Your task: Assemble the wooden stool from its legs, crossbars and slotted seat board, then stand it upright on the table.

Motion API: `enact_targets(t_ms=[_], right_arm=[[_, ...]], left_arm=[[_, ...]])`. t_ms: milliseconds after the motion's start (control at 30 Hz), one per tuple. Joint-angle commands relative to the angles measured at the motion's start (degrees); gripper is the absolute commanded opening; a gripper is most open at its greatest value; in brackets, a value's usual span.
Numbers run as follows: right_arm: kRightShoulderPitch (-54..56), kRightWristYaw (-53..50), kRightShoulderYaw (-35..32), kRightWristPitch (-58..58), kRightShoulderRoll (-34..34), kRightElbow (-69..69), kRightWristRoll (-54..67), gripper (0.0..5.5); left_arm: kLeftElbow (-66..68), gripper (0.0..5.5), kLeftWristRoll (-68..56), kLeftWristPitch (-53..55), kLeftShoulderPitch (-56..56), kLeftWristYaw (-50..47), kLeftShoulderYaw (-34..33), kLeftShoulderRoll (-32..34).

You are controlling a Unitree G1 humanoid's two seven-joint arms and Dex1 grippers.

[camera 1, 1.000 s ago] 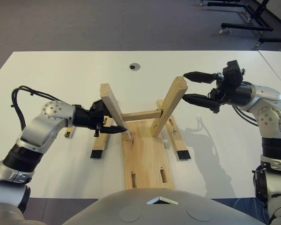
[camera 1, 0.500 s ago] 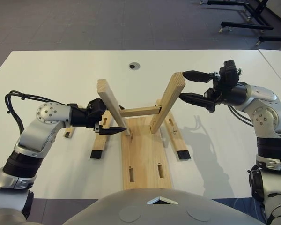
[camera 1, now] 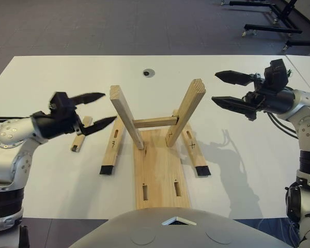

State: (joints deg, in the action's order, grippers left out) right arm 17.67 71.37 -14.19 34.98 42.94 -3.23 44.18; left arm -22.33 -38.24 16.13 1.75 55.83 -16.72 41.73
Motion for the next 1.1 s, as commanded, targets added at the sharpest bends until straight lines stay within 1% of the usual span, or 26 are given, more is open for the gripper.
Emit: enact_targets(t_ms=[33, 100, 167, 233, 333, 433, 500, 633, 700, 733, 867, 1000, 1067, 1100], right_arm=[[0.94, -2.13, -3.17, 0.22, 0.16, -1.37, 2.33, 5.09], [4.91, -7.23, -4.53, 0.66, -2.69, -4.44, 5.53, 5.09], [9.26, -12.92, -5.36, 1.33, -6.14, -7.79, 9.91, 5.09], [13.48, -18.4, -5.08, 1.77, -9.67, -10.64, 13.81, 5.09], [18.07, -23.52, -1.22, 1.14, -14.29, -11.5, 13.73, 5.09], [17.04, -23.23, 3.69, 0.33, -16.18, -12.19, 10.6, 5.09], [15.46, -22.49, 6.13, 0.7, -16.65, -12.77, 9.85, 5.09], [9.45, -16.92, 13.72, -0.6, -14.44, -11.95, 3.36, 5.09], [7.93, -15.84, 15.63, -1.37, -14.09, -12.25, 1.32, 5.09], [7.88, -15.83, 15.84, -1.53, -14.22, -12.42, 1.11, 5.09], [8.11, -16.17, 15.49, -1.34, -14.36, -12.7, 1.87, 5.09], [7.94, -16.96, 14.87, -1.24, -15.04, -12.91, 2.69, 5.09], [8.32, -18.07, 13.4, -1.23, -15.81, -12.94, 4.25, 5.09], [9.09, -19.2, 11.16, -0.96, -16.23, -12.76, 6.46, 5.09]], left_arm=[[-2.47, 3.83, -8.22, 0.9, -1.53, -4.81, -6.41, -3.47], [-3.5, 3.83, -13.76, 2.25, -4.64, -10.68, -7.92, -6.34], [-5.51, 3.83, -20.54, 3.32, -7.19, -14.84, -8.06, -9.02], [-6.1, 3.83, -24.76, 4.02, -11.1, -18.94, -6.55, -11.69], [-4.44, 3.83, -27.78, 5.7, -17.16, -26.2, -2.31, -16.6], [-3.11, 3.83, -25.58, 8.47, -20.32, -29.49, 4.18, -19.56], [-3.35, 3.83, -24.69, 10.99, -20.42, -30.42, 8.52, -20.73], [-3.3, 3.83, -18.11, 15.77, -15.26, -29.26, 17.87, -19.61], [-3.28, 3.83, -13.8, 15.97, -11.53, -27.99, 22.04, -18.87], [-3.43, 3.83, -12.48, 15.64, -10.23, -27.85, 23.0, -18.76], [-2.96, 3.83, -10.15, 13.95, -9.58, -27.22, 23.14, -17.91], [-1.41, 3.83, -7.14, 11.59, -11.8, -26.98, 22.07, -17.6], [-0.25, 3.83, -5.32, 9.4, -13.31, -27.32, 20.68, -18.03], [0.16, 3.83, -5.0, 7.81, -14.67, -27.65, 19.19, -18.6]])
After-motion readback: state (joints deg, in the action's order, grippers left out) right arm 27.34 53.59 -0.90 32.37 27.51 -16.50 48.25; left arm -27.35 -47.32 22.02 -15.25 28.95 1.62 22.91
